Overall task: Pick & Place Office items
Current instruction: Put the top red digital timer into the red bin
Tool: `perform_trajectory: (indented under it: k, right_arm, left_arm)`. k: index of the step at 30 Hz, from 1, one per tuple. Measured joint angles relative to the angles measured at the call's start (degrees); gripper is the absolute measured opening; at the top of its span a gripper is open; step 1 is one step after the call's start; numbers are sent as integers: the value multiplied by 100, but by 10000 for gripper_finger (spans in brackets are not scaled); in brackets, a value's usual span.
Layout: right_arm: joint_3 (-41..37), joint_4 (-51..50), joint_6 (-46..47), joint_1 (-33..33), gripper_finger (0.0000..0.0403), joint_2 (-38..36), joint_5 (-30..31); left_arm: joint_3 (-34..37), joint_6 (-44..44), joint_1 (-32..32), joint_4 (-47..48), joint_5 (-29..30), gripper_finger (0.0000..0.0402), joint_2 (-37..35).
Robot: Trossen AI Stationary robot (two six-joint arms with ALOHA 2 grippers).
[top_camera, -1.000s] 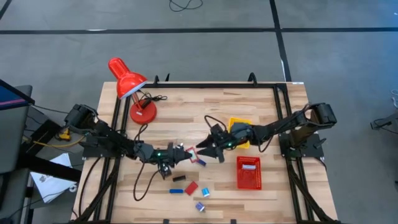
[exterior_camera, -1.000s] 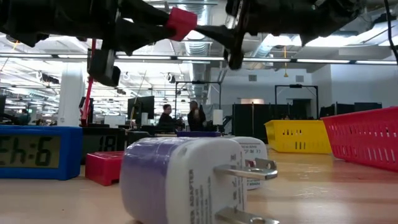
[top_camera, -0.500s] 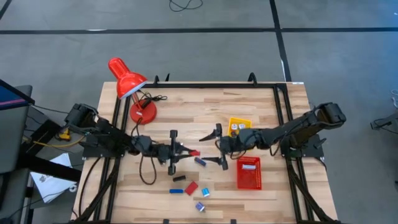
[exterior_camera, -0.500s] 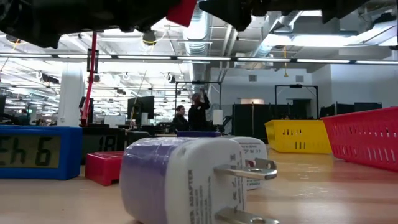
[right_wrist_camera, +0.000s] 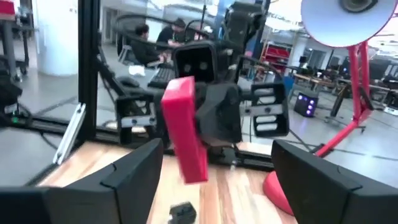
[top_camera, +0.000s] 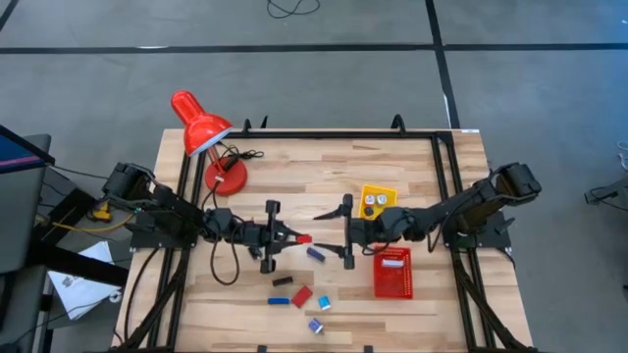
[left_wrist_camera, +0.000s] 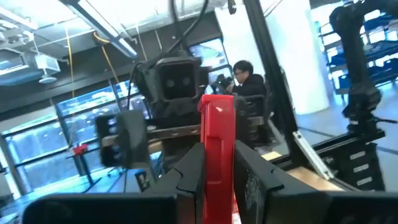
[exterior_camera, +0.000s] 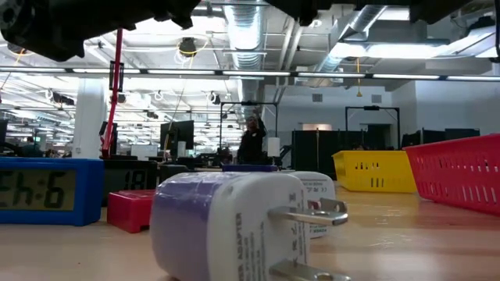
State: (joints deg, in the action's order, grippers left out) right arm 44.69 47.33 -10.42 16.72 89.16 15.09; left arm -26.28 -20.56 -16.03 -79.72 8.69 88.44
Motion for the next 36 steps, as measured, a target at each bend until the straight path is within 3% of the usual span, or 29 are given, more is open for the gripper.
perform_trajectory:
  k: [13,19,29,36]
  right_arm:
    - [501,221,-351,54,271,657,-19]
    - [507,118,-266,52,205,568,-19]
    - [507,97,-327,57,34,568,-41]
    - [507,-274,194,128,34,403,0]
  left_arm:
    - [-2,0,0,-88,-7,53,0]
    - [-2,0,-2,-88,-10,54,0]
    - [-2,42,-7,-108,-164,63,0]
    - [-4,-17,-7,50,-167,95,0]
